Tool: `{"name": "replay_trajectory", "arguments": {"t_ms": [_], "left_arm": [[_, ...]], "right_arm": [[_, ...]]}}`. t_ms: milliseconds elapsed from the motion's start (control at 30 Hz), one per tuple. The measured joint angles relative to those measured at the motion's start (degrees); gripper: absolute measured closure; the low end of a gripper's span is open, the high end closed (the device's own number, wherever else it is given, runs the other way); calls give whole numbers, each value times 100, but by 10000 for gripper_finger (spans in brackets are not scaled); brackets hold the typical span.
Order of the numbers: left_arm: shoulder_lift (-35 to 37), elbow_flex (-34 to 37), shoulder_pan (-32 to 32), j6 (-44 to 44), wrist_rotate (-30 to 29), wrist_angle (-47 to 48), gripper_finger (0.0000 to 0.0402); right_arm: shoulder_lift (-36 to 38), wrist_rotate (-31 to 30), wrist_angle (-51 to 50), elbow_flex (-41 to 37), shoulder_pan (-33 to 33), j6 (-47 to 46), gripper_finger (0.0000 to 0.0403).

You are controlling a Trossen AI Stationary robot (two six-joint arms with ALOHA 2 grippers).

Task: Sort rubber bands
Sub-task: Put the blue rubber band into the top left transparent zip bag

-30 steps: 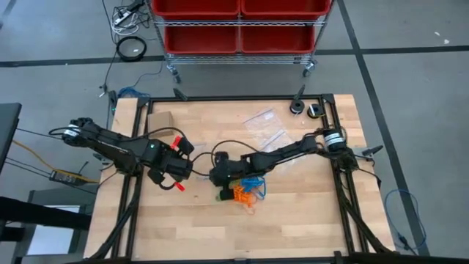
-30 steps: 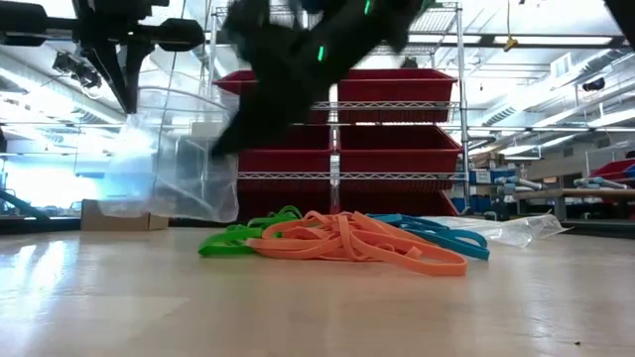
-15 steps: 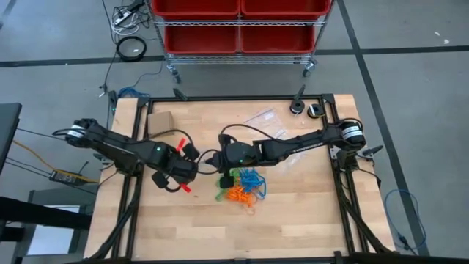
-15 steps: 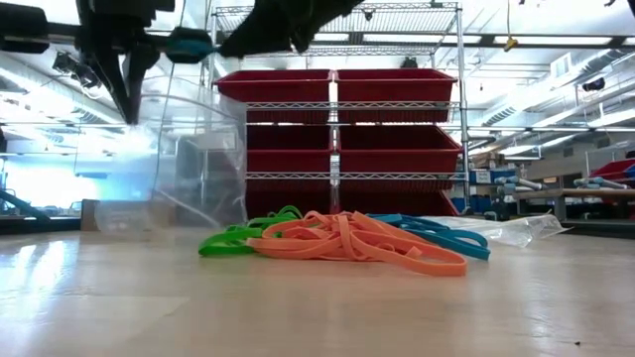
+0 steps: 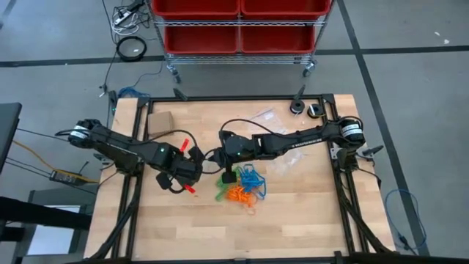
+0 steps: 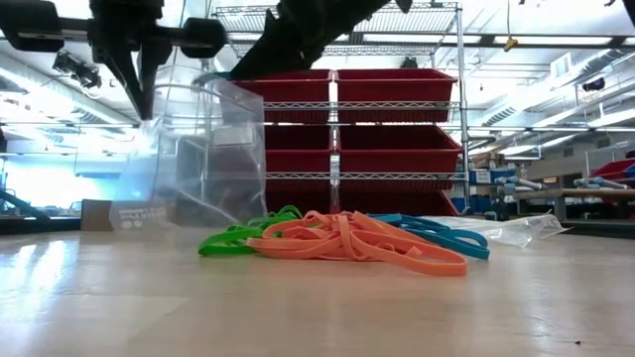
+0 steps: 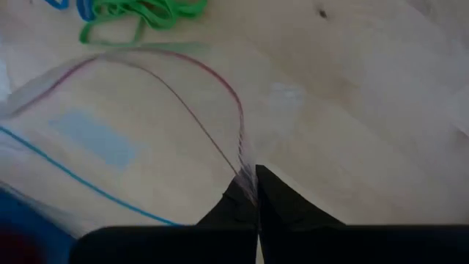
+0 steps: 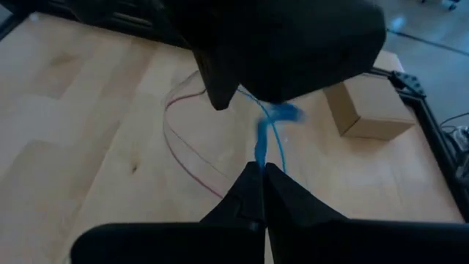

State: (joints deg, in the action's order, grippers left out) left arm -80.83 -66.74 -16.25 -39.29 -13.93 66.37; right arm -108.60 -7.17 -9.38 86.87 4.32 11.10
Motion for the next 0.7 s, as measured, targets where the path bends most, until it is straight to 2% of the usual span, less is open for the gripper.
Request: {"name": "replay_trajectory", "arguments": {"t_ms": [133, 400, 700], "left_arm": [[-85, -14, 0, -151, 2, -42, 401], [-259, -14, 9, -273, 2, -197, 401], [-258, -14, 11, -256, 4, -208, 401]], "right_arm": [[0, 462, -81, 0, -88, -95, 399], [0, 543, -378, 1, -95, -96, 348], [96, -114, -600, 2, -93, -110, 252]]}}
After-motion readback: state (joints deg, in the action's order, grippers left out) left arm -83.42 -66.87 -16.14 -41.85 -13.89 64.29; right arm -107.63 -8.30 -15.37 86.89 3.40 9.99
